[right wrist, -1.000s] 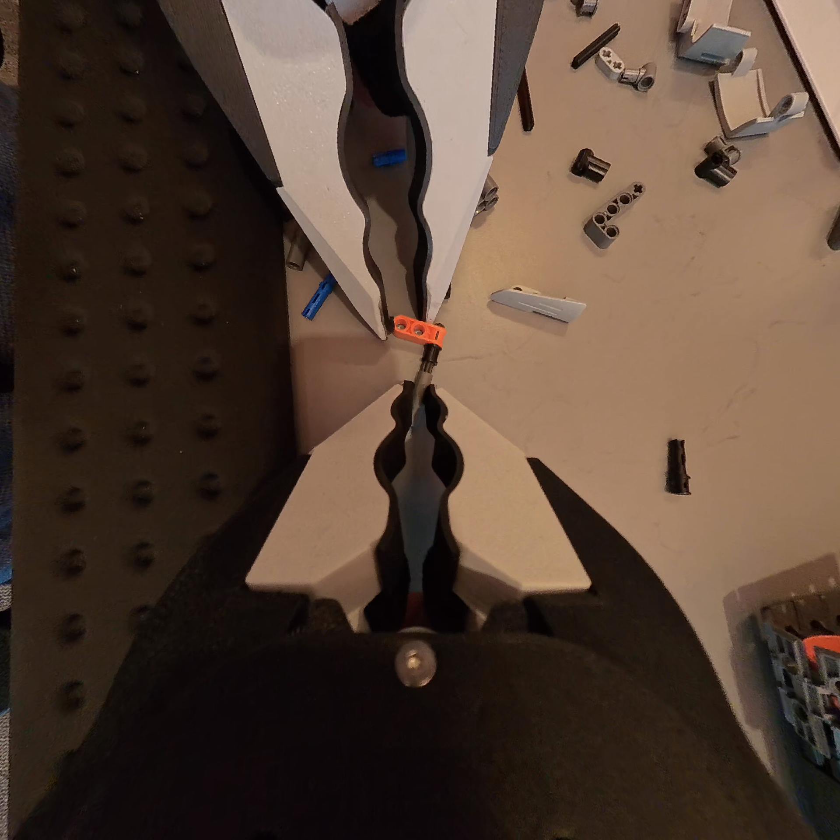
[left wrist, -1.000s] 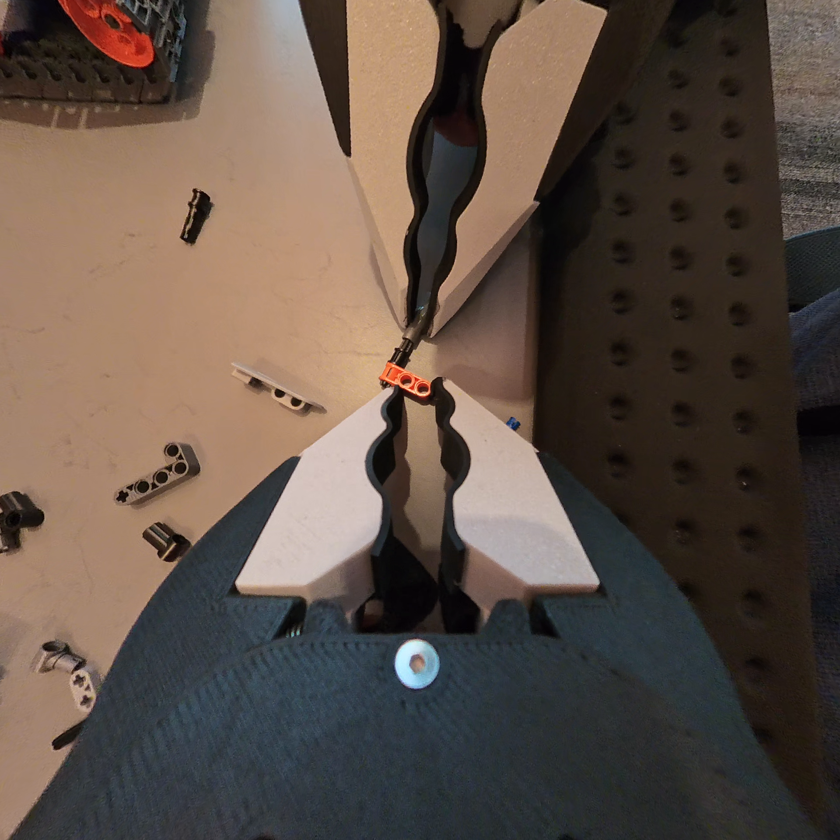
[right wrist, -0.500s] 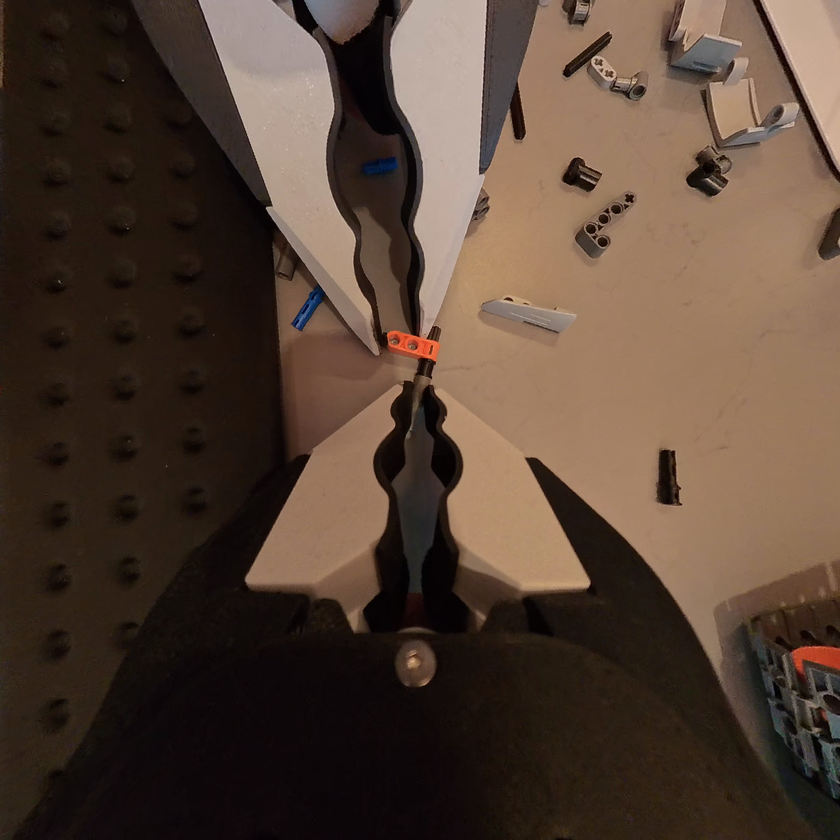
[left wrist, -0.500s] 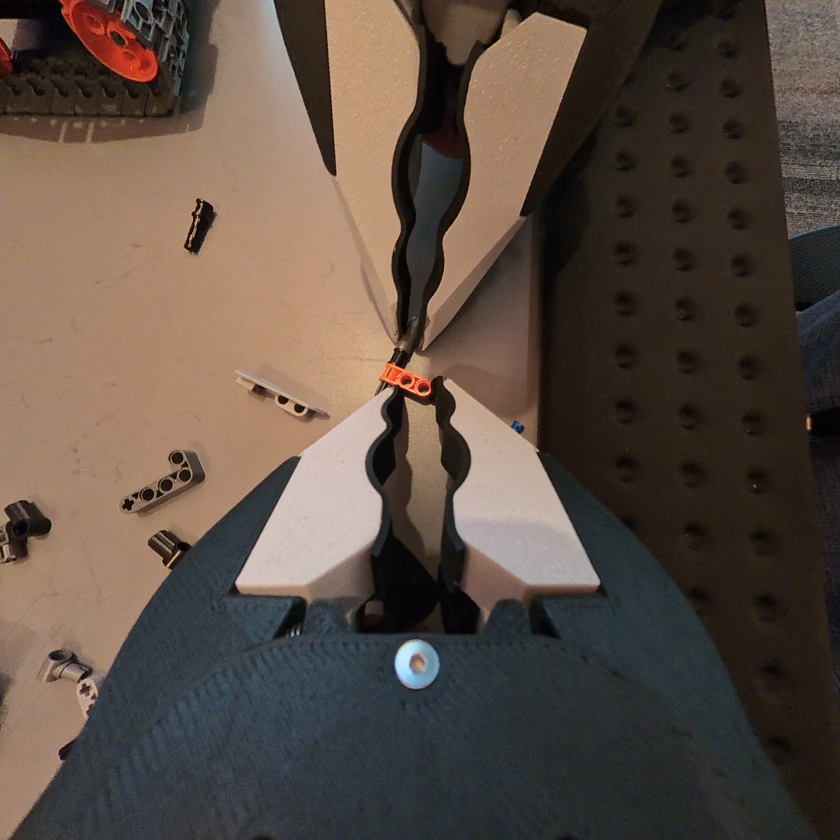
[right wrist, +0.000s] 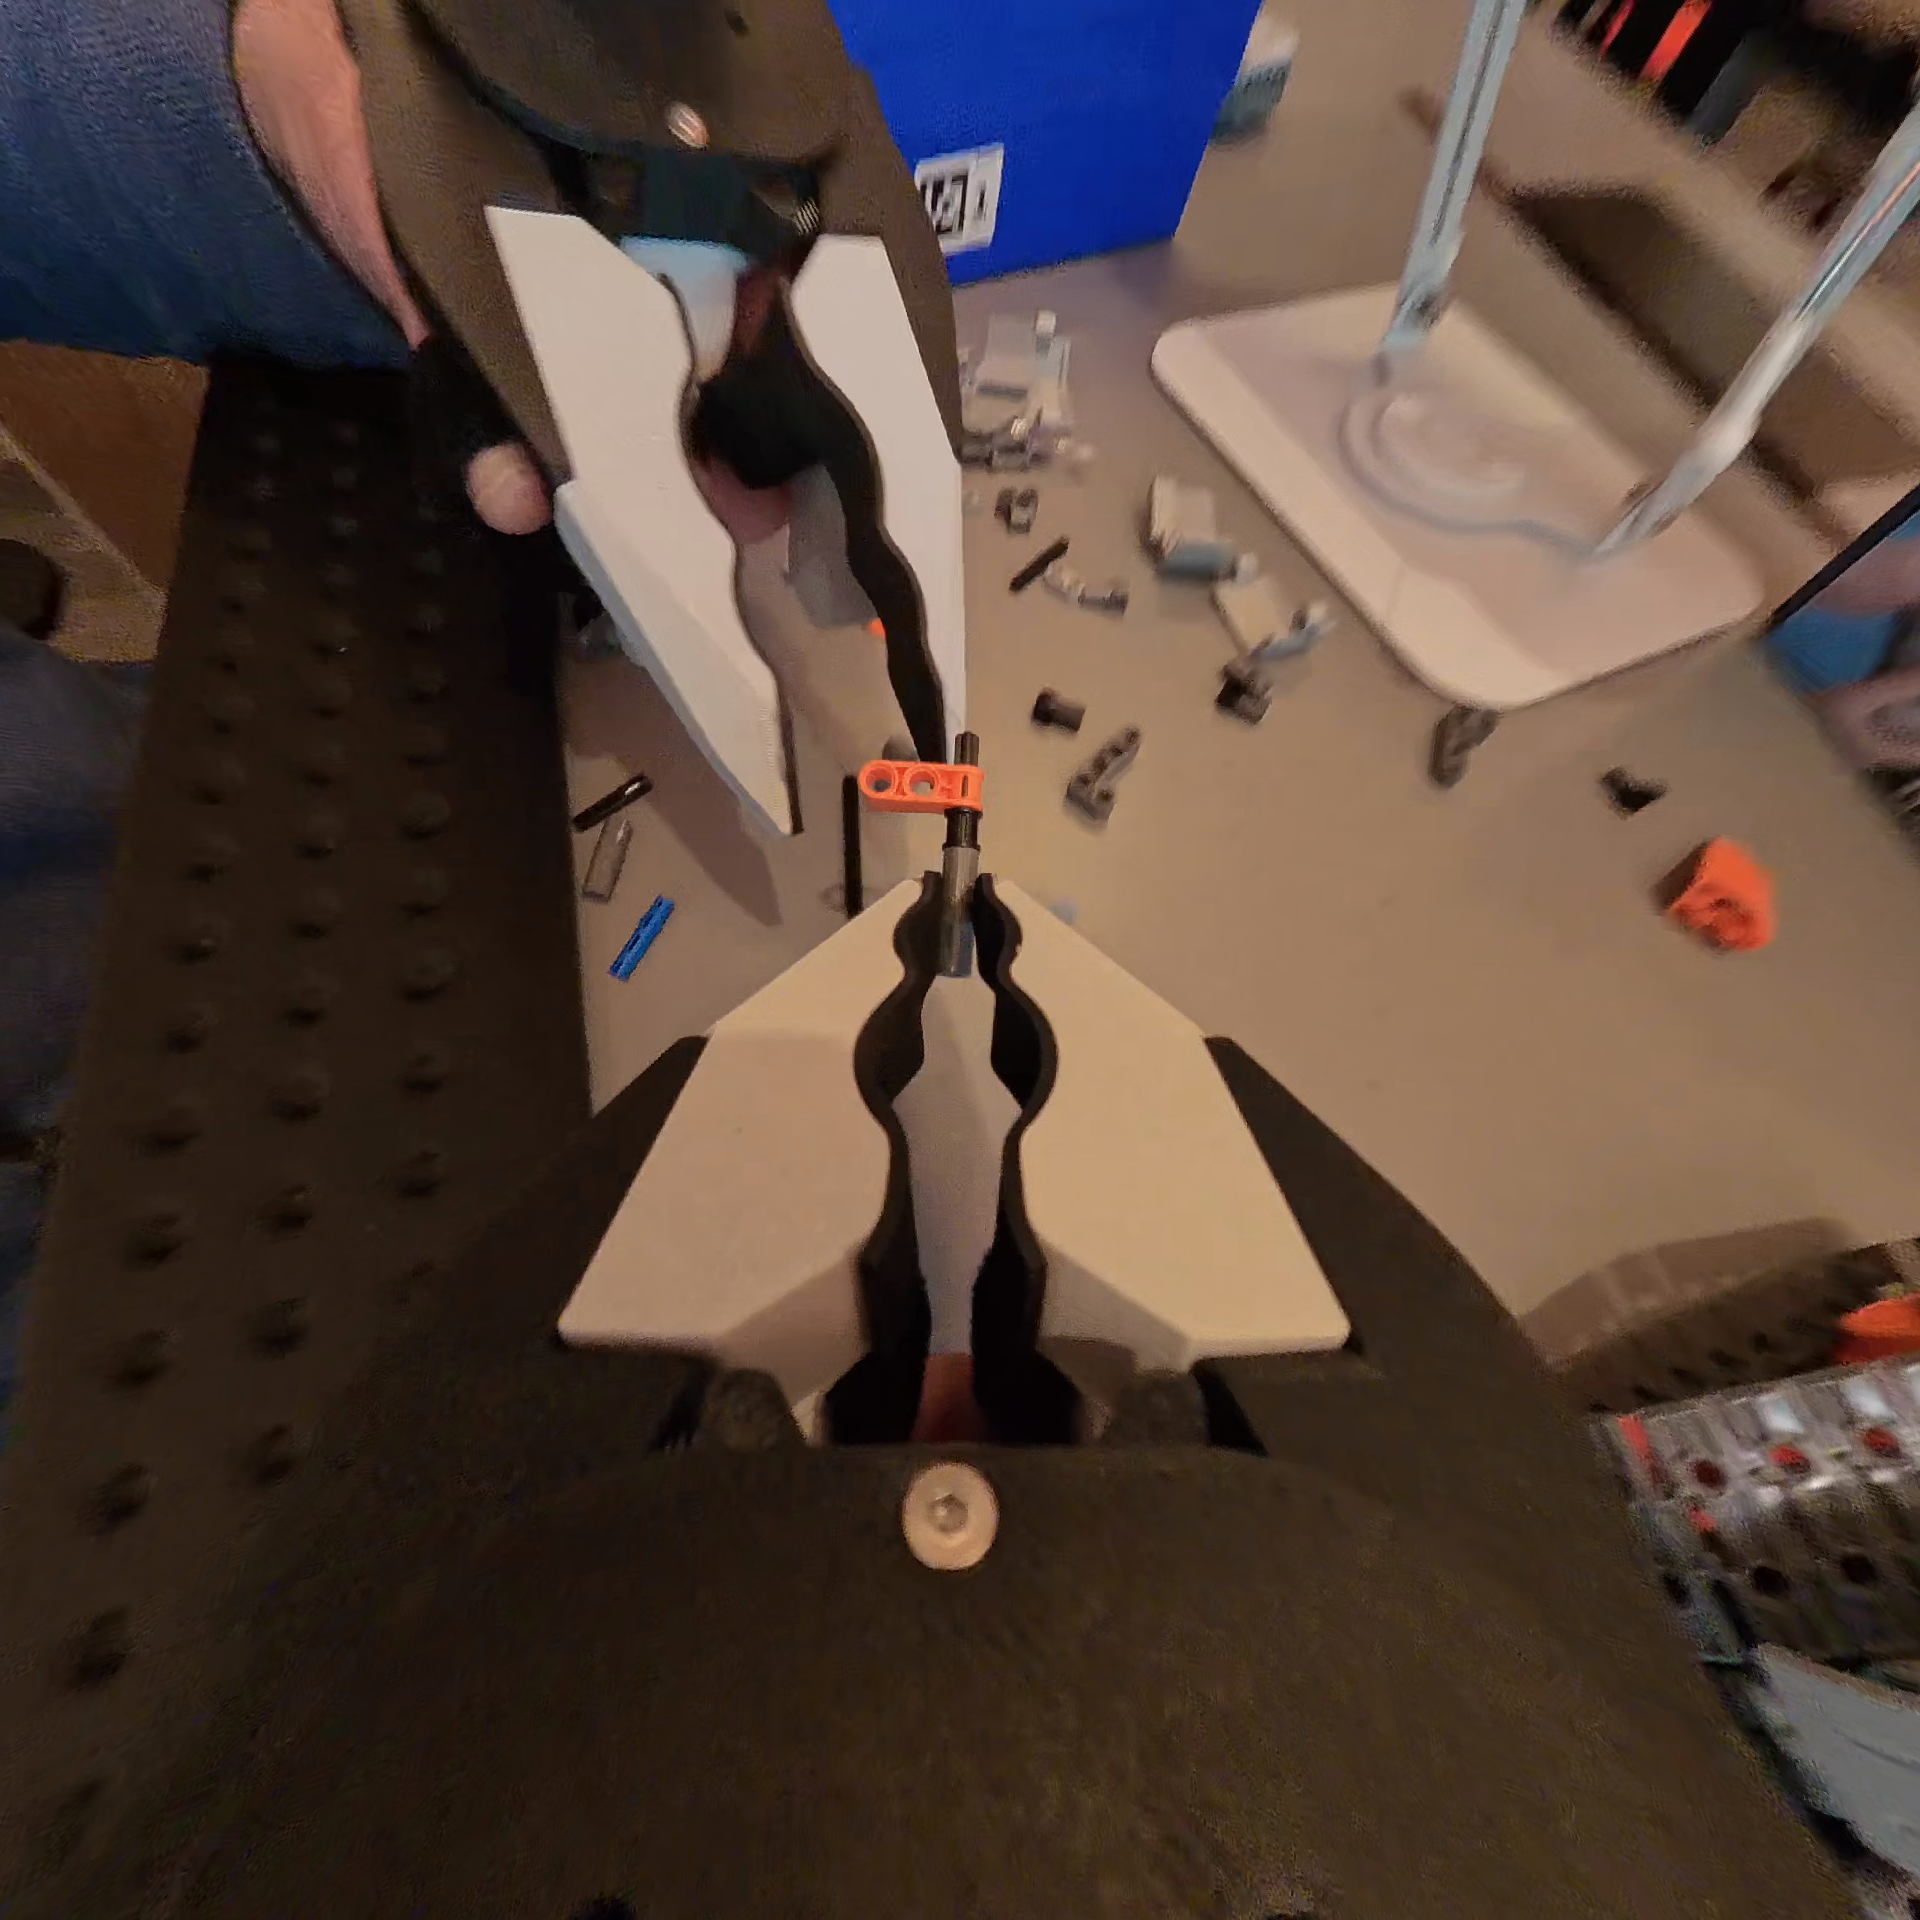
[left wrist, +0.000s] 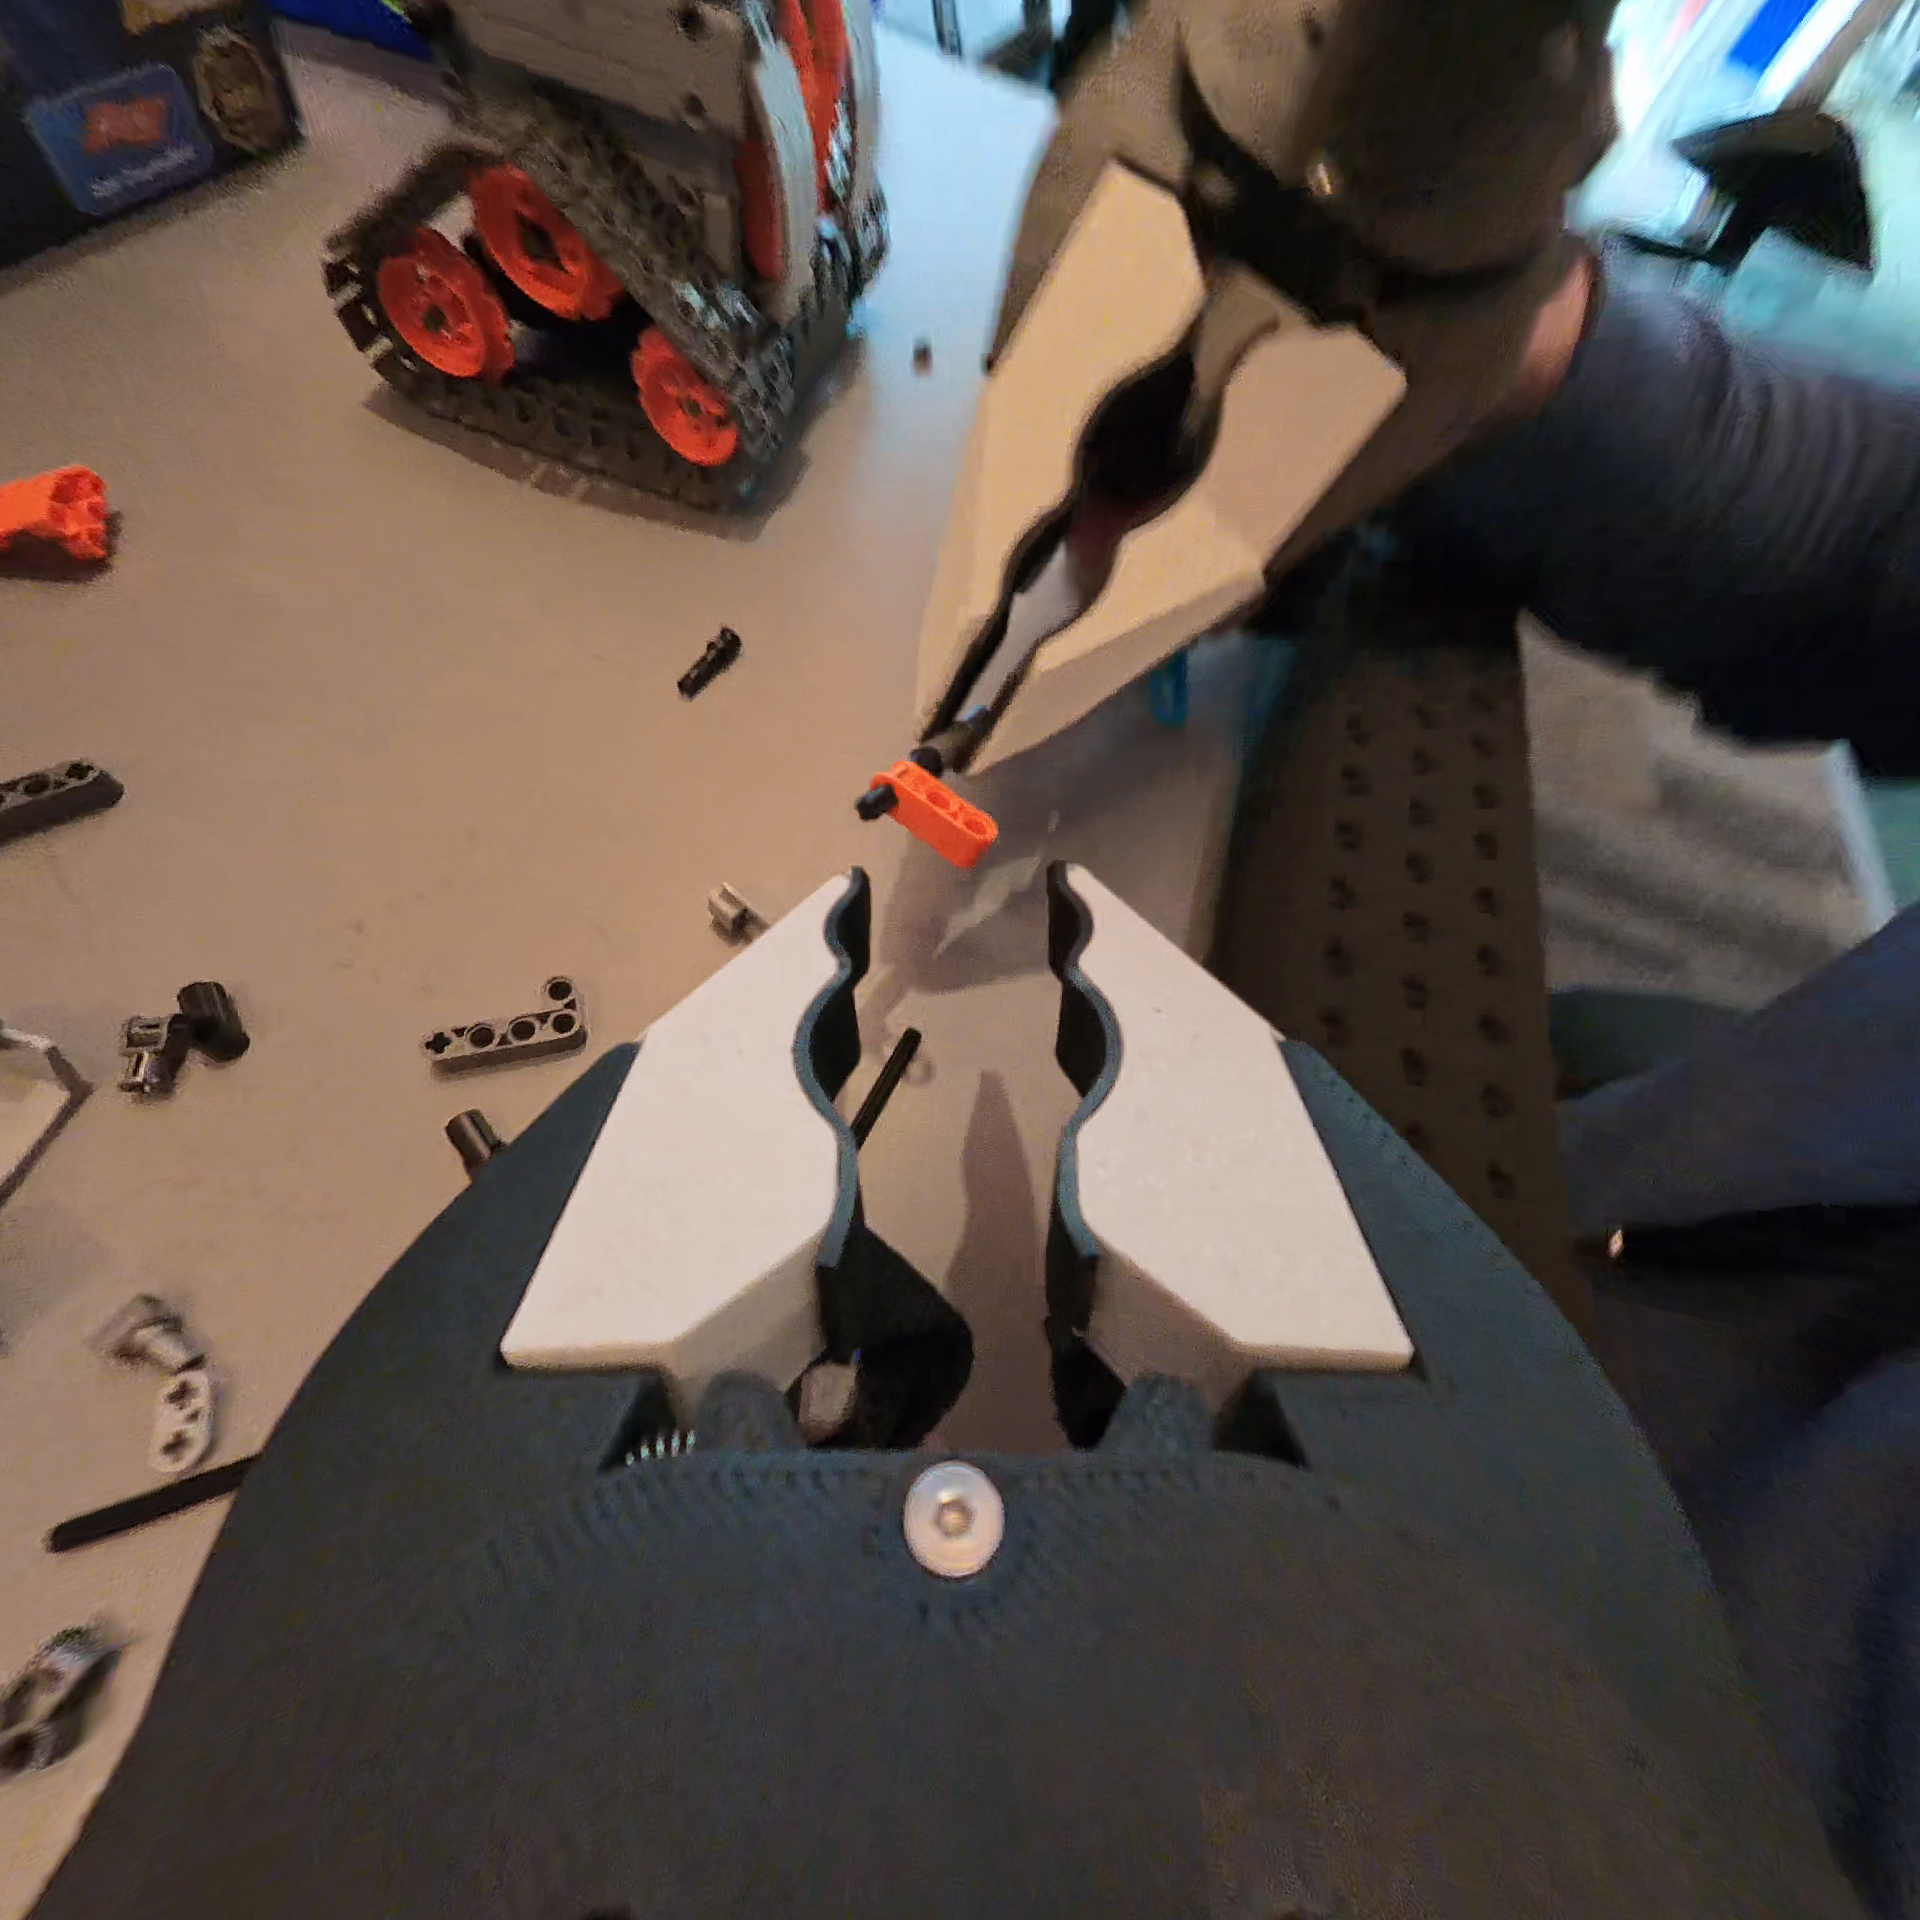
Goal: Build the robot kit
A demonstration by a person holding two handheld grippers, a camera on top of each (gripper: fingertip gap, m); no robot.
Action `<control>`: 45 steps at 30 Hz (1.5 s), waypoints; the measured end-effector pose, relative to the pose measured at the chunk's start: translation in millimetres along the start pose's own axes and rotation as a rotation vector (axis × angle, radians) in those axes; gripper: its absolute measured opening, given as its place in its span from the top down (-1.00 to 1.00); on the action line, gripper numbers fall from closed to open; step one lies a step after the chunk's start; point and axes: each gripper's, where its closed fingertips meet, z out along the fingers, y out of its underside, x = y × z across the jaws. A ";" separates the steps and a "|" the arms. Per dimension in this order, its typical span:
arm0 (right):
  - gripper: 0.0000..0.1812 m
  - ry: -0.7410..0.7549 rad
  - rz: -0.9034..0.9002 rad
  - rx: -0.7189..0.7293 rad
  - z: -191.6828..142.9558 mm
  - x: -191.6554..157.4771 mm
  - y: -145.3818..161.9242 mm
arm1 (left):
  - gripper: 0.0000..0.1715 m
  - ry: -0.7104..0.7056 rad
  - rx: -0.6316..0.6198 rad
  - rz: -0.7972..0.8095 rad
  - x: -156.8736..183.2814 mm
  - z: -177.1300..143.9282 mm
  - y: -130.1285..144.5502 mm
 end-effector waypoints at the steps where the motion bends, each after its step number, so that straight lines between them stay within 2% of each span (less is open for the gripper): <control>1: 0.97 0.035 -0.047 0.026 -0.9 0.1 -6.5 | 0.62 0.007 0.045 -0.044 -1.4 -2.5 -6.0; 6: 0.97 0.215 -0.257 0.079 -1.7 0.6 -29.5 | 0.86 0.027 0.148 -0.093 0.7 -9.4 -18.5; 9: 0.97 0.301 -0.368 0.100 -5.4 0.9 -39.1 | 0.89 0.031 0.203 -0.092 0.0 -16.3 -25.3; 12: 0.96 0.322 -0.369 0.136 -7.3 1.2 -45.7 | 0.89 0.037 0.246 -0.102 -1.0 -21.0 -30.7; 17: 0.96 0.420 -0.427 0.158 -12.7 5.1 -54.6 | 0.70 0.061 0.316 -0.137 -0.4 -31.2 -39.9; 20: 0.96 0.436 -0.441 0.177 -15.3 4.0 -57.8 | 0.72 0.100 0.364 -0.187 0.3 -36.6 -44.0; 23: 0.96 0.441 -0.468 0.186 -14.3 0.0 -59.7 | 0.89 0.114 0.377 -0.178 3.6 -37.2 -45.5; 27: 0.95 0.391 -0.438 0.184 -11.1 -1.4 -55.5 | 0.91 0.058 0.335 -0.088 3.0 -36.4 -41.3; 31: 0.89 0.301 -0.368 0.232 -15.6 -5.7 -59.0 | 0.92 -0.037 0.216 0.106 3.8 -37.1 -30.7; 35: 0.81 0.135 -0.281 0.203 -6.6 -18.2 -54.4 | 0.91 -0.033 0.149 0.201 13.2 -44.0 -24.1; 37: 0.96 0.060 -0.260 0.177 1.7 -27.7 -50.3 | 0.92 -0.031 0.128 0.240 18.5 -46.5 -19.9; 41: 0.96 0.028 -0.210 0.190 11.3 -34.8 -55.9 | 0.92 -0.027 0.215 0.215 21.4 -58.7 -25.2; 45: 0.96 0.008 -0.043 0.288 13.4 -30.3 -74.2 | 0.86 -0.037 0.373 0.086 11.4 -74.7 -37.0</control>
